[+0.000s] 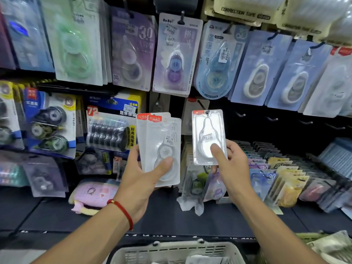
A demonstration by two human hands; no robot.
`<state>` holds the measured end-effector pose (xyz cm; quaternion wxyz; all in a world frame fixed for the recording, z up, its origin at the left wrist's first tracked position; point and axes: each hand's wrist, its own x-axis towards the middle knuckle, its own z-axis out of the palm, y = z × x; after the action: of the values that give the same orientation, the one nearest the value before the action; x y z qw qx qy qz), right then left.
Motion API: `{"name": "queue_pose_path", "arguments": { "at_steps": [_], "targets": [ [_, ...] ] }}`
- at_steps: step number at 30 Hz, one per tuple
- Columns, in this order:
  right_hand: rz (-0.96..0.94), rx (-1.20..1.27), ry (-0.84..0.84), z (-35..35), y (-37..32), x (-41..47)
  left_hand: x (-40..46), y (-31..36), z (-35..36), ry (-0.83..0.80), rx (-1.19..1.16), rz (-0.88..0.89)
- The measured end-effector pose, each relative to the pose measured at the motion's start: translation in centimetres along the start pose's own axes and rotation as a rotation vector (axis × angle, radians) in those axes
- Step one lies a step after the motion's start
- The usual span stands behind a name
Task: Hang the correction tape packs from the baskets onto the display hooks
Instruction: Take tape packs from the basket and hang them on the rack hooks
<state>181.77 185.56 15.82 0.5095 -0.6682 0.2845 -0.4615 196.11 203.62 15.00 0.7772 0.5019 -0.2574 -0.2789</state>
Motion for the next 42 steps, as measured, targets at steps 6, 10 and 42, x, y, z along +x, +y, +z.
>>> {"name": "queue_pose_path", "arguments": {
  "at_steps": [6, 10, 42],
  "targets": [
    [-0.011, -0.152, 0.094, 2.1, 2.3, 3.4, 0.2, -0.1, -0.3, 0.006, -0.07, -0.036],
    [0.085, -0.189, 0.16, 5.3, 4.2, 9.5, 0.3, -0.7, -0.4, 0.035, -0.039, -0.014],
    [0.109, -0.149, -0.494, 0.4, -2.3, -1.8, -0.6, -1.0, 0.7, -0.106, -0.044, -0.066]
  ]
}}
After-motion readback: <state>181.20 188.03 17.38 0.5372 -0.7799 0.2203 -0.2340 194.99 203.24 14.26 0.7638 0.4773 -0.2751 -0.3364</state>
